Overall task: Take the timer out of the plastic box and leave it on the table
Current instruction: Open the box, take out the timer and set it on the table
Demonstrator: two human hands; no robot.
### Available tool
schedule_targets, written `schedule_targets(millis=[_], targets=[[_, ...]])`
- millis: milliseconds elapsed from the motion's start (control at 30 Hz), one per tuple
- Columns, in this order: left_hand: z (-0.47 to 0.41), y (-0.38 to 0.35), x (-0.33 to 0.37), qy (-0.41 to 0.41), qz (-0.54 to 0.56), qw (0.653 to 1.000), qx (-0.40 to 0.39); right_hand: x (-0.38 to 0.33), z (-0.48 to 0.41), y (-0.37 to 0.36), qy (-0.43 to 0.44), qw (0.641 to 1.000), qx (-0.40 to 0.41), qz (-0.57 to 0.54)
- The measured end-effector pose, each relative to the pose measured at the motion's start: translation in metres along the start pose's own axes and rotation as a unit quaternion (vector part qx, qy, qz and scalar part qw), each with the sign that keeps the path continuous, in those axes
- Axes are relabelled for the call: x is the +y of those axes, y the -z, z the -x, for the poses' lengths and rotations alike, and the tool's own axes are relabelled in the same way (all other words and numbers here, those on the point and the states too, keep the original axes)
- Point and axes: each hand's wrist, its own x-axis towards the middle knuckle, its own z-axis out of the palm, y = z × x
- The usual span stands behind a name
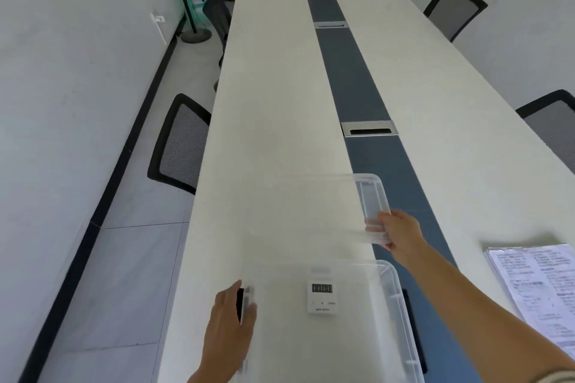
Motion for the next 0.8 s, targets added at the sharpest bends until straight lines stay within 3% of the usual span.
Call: schedule_targets(millis=[200,400,567,667,800], targets=[[0.012,-0.023,-0.023,-0.045,-0.052,0.997,0.032,0.02,-0.072,-0.024,-0.044,0.997,-0.018,0.063],[0.012,-0.026,-0.025,-0.055,-0.063,0.995,0.052,0.038,-0.106,-0.025,-0.049,0.974,0.042,0.217],[0.004,-0.029,-0.03,-0.085,-0.022,0.995,0.05,0.03,-0.079,-0.024,0.09,0.942,0.021,0.321],[-0.001,-0.031,-0.037,-0.106,0.004,0.993,0.048,0.015,-0.032,-0.025,0.23,0.929,0.03,0.29],[-0.005,-0.031,-0.048,-0.156,0.024,0.987,0.028,0.025,0.047,-0.027,0.329,0.899,-0.067,0.282]])
